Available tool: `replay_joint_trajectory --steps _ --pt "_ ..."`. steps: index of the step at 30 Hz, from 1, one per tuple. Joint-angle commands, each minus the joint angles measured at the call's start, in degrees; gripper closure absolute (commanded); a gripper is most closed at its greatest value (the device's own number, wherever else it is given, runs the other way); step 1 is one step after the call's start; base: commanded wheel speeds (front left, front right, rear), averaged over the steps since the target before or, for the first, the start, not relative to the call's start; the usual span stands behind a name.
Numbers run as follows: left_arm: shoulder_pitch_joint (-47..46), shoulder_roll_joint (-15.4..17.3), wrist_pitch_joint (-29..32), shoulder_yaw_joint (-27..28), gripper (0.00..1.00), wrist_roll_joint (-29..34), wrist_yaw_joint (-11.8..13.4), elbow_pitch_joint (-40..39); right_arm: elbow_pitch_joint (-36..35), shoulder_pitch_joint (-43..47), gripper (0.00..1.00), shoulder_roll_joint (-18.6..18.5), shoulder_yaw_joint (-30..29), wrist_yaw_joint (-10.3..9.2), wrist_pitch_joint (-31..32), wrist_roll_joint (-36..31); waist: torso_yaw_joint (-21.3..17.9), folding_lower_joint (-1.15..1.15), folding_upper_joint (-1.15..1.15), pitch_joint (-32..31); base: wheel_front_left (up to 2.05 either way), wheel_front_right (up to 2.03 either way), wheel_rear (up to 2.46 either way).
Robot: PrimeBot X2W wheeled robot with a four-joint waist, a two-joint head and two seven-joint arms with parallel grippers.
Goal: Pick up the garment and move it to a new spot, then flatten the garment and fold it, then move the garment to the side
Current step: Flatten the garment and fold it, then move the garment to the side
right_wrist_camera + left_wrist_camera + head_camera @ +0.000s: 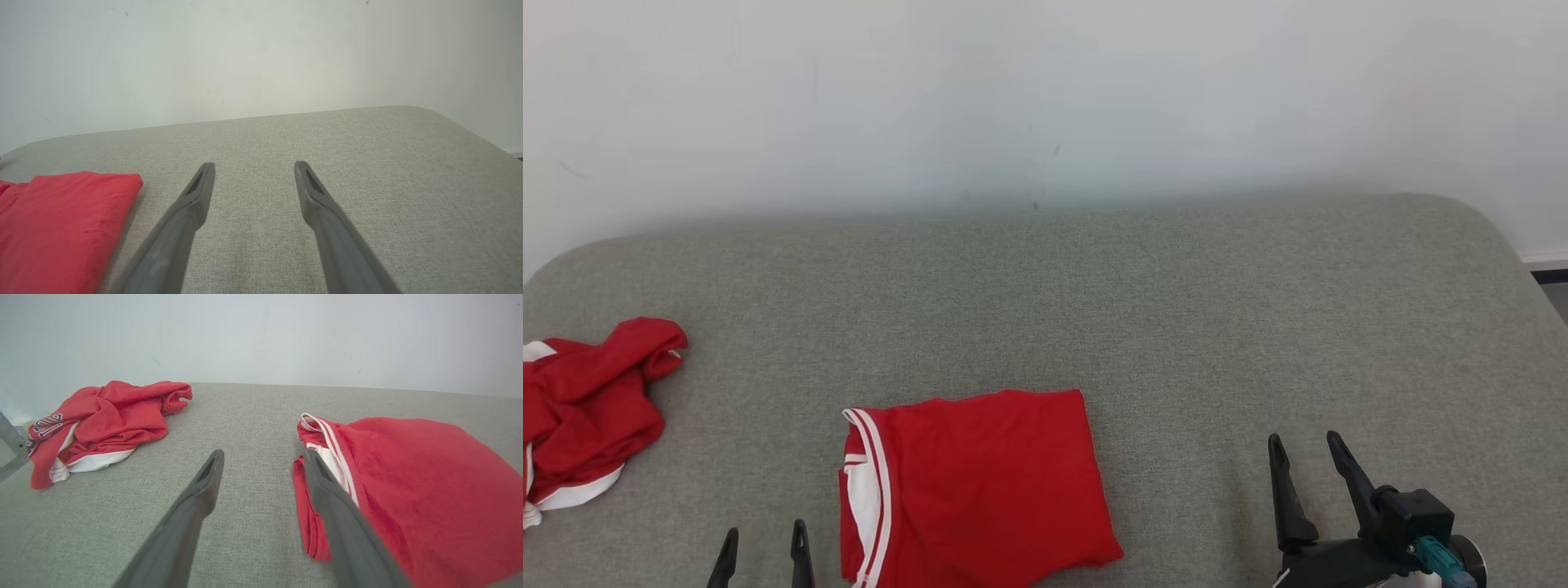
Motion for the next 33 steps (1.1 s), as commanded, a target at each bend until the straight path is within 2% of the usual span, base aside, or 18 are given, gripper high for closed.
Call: replay_joint_trajectory --steps 1,17,25,33 --pt "0.92 -0.02 -0.18 0.23 0.0 -0.22 0.03 -0.22 -0.34 0.41 0.0 0.1 0.21 -0.15 -0.23 -0.23 0.1 0.0 0.0 -0.09 0.0 0.0 0.0" --pt "-0.29 -0.02 -0.18 -0.23 0.0 -0.56 -0.25 -0.72 0.0 -0.02 0.0 0.11 1.68 -0.15 -0.24 0.5 2.8 0.0 0.0 1.53 0.0 0.0 0.0" --pt "-1.5 0.0 -0.18 -2.21 0.0 -1.38 -0.03 -0.29 3.08 -3.88 0.0 0.11 9.16 -0.15 -0.24 5.59 6.35 0.0 0.0 4.78 0.0 0.0 0.0" --pt "-2.93 -0.01 -0.18 -4.34 0.0 -2.12 -0.04 0.39 13.78 -10.96 0.0 0.08 16.68 -0.15 -0.23 14.64 10.45 0.0 0.0 6.49 0.0 0.0 0.0"
